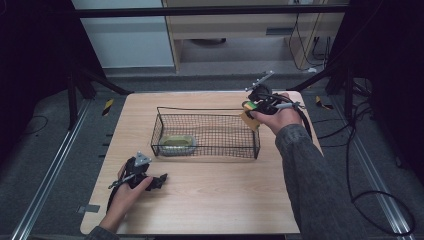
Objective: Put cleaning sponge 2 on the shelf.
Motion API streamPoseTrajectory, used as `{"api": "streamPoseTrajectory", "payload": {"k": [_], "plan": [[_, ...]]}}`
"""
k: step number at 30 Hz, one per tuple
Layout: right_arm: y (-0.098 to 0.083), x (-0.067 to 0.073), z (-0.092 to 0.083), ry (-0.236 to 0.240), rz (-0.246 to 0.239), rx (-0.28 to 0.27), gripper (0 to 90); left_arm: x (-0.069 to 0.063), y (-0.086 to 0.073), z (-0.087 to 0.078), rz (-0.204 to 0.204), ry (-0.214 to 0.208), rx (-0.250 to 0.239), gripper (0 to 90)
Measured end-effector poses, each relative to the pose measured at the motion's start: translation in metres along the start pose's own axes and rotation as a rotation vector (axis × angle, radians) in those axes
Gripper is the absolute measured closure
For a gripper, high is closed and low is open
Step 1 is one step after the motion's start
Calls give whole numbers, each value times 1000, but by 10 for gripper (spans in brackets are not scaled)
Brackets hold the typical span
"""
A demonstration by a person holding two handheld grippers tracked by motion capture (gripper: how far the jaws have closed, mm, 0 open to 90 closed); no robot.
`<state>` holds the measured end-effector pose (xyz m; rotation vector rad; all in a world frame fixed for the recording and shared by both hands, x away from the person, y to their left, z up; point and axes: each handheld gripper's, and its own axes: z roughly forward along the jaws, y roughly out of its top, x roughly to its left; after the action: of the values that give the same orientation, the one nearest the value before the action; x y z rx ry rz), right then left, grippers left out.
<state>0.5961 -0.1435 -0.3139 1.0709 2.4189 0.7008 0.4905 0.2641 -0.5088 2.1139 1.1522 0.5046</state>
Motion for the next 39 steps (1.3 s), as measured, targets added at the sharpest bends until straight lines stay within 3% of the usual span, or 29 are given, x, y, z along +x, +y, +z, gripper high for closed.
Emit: {"api": "streamPoseTrajectory", "payload": {"k": [8, 20, 26, 39], "plan": [[1, 4, 19, 22, -12, 33, 645, 0, 0, 0, 1, -1, 0, 0], [-9, -5, 44, 57, 8, 41, 644, 0, 0, 0, 2, -2, 0, 0], [-16, -9, 52, 63, 39, 46, 645, 0, 0, 0, 2, -2, -2, 0], [-21, -7, 60, 77, 35, 60, 643, 0, 0, 0, 2, -2, -2, 0]]}}
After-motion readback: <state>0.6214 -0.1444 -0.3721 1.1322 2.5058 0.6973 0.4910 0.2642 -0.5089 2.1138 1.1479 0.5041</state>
